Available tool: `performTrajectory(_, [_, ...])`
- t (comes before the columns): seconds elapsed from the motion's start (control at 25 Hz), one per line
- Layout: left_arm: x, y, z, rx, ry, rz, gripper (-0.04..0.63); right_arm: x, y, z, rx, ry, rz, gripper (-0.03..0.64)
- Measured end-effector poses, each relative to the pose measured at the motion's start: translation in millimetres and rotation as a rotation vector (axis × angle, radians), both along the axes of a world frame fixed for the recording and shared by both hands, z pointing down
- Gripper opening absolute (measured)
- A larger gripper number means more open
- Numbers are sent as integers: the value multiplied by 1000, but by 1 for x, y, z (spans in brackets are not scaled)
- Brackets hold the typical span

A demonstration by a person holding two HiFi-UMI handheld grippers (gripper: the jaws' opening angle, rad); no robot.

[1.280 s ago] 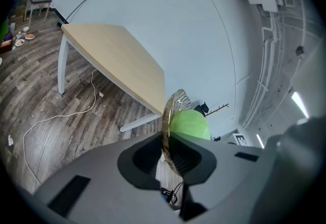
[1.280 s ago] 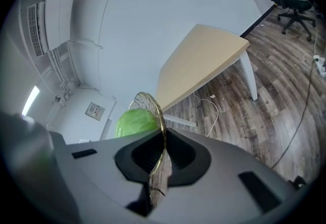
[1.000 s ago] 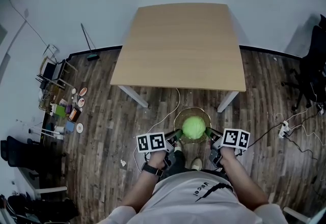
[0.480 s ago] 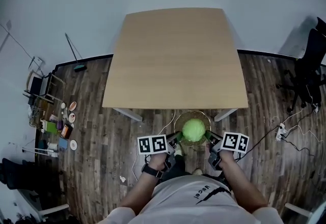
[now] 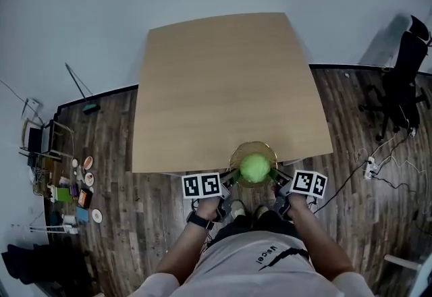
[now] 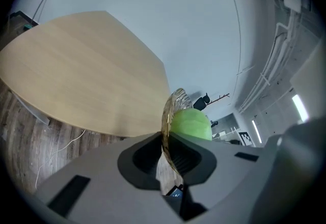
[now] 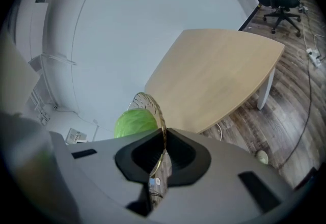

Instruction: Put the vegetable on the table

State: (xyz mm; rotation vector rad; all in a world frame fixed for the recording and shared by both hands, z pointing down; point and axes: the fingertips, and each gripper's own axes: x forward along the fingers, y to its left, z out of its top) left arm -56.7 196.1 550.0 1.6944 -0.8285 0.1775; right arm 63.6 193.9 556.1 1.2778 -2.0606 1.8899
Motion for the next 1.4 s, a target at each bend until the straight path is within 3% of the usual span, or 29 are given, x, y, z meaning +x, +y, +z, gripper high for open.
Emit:
performTrajectory(0.32, [-4, -63, 23, -26, -1, -19, 48, -4, -66, 17, -15, 30, -26, 25])
performTrajectory(0.92, [-16, -202, 68, -55, -30, -163, 48, -18, -222, 64, -62, 17, -178, 25])
performTrajectory(1.4, [-32, -272, 138, -132, -67, -134, 48, -32, -285, 133, -128, 28, -126, 26])
